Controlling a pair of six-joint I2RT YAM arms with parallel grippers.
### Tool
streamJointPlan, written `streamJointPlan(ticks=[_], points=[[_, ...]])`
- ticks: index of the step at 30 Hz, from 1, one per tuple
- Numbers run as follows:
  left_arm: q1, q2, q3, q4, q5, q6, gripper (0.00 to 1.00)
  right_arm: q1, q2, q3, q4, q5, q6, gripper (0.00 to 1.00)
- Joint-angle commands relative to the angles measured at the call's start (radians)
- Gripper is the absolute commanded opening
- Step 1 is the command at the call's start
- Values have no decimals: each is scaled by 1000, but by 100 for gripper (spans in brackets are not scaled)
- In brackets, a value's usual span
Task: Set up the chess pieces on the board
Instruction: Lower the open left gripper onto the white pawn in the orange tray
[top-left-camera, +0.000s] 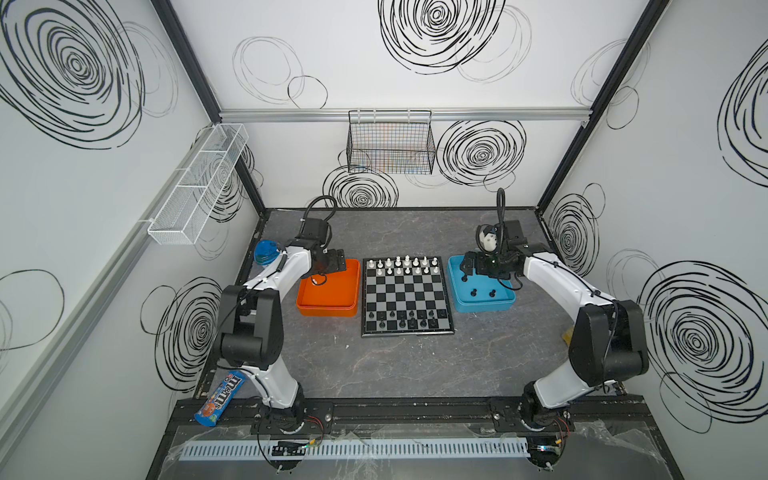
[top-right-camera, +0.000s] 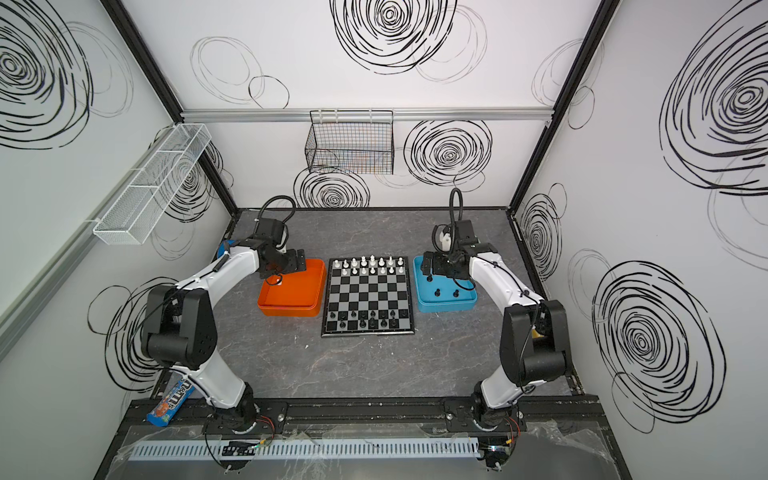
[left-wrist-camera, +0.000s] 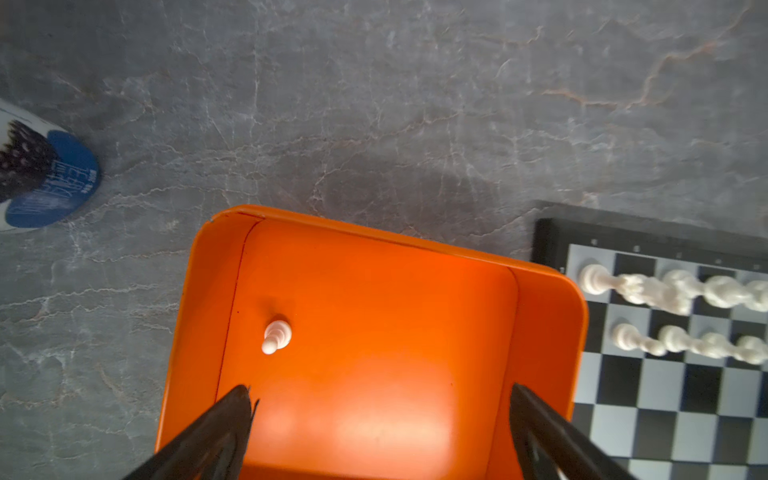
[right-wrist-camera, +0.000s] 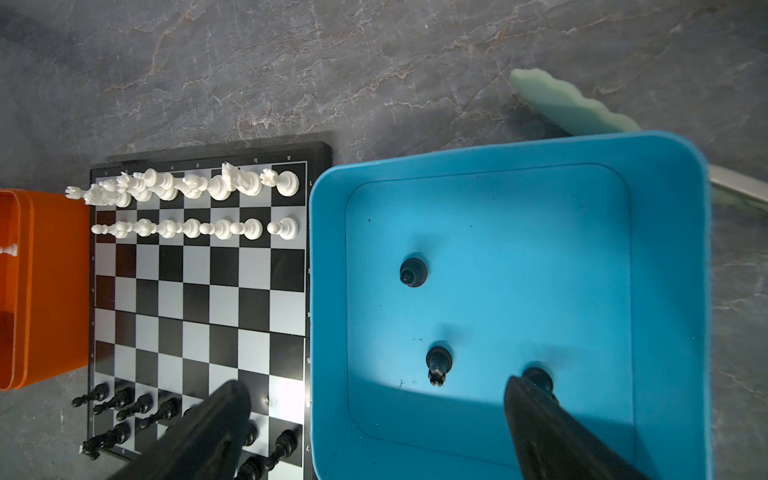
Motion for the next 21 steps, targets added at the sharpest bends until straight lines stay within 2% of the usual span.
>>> streamJointPlan(ticks=[1, 21], points=[[-3, 31, 21, -12, -50, 3, 99, -9, -4, -7, 16, -9, -16, 100], [7, 97, -3, 14, -108, 0, 91, -22, -6, -16, 19, -22, -19, 100]])
